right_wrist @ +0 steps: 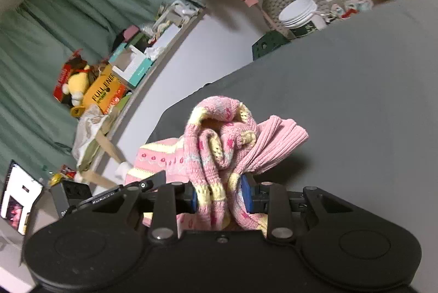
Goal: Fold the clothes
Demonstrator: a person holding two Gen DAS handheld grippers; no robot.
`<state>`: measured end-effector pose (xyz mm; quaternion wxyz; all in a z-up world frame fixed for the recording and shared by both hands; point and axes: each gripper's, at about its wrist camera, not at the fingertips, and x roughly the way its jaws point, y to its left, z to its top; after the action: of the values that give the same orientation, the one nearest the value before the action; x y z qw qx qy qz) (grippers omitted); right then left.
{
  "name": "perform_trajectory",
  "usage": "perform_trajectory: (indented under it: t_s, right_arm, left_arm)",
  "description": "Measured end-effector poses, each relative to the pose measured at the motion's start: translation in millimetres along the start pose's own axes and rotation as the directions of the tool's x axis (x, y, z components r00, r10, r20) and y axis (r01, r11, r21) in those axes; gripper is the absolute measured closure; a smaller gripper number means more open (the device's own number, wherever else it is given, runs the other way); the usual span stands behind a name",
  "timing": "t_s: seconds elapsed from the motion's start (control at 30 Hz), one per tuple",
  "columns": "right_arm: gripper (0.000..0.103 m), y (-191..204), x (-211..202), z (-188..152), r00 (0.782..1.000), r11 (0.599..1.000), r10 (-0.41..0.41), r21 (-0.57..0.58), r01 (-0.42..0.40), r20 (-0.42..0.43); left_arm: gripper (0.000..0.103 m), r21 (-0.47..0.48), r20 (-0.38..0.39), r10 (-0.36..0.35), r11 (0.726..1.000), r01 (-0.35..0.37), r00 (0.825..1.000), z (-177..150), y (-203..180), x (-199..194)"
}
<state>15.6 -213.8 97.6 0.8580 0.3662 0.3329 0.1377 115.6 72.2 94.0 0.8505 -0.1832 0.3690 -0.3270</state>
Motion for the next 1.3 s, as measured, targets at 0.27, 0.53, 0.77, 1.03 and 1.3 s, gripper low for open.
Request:
perform_trajectory:
  t_s: [0.27, 0.53, 0.77, 1.03, 1.3]
  right_arm:
    - [0.074, 0, 96, 48, 1.000, 1.000, -0.013, 0.014, 0.013, 0.001]
    - [0.074, -33, 133, 56, 0.999, 0.990, -0.047, 0.130, 0.048, -0.013]
    - [0.053, -51, 121, 51, 0.999, 0.977, -0.039, 0.209, 0.040, -0.009]
    - [0.030, -24, 70, 39, 0.988, 0.989, -0.143, 0.040, 0.141, 0.050]
    - [0.010, 14, 12, -10, 0.977, 0.962, -0.194, -0.175, 0.208, 0.090]
  left_arm:
    - [0.071, -0.040, 0.059, 0.123, 0.992, -0.121, 0.991, 76, 74, 44]
    - [0.070, 0.013, 0.013, 0.222, 0.975, -0.222, 0.975, 91, 93, 88]
    - [0.050, -0.024, 0.041, 0.266, 0.964, -0.265, 0.963, 69, 103, 78]
    - [0.014, 0.112, 0.148, 0.336, 0.929, -0.353, 0.930, 38, 53, 18]
    - [0.008, 0.197, 0.188, 0.351, 0.902, -0.385, 0.917, -9, -27, -40]
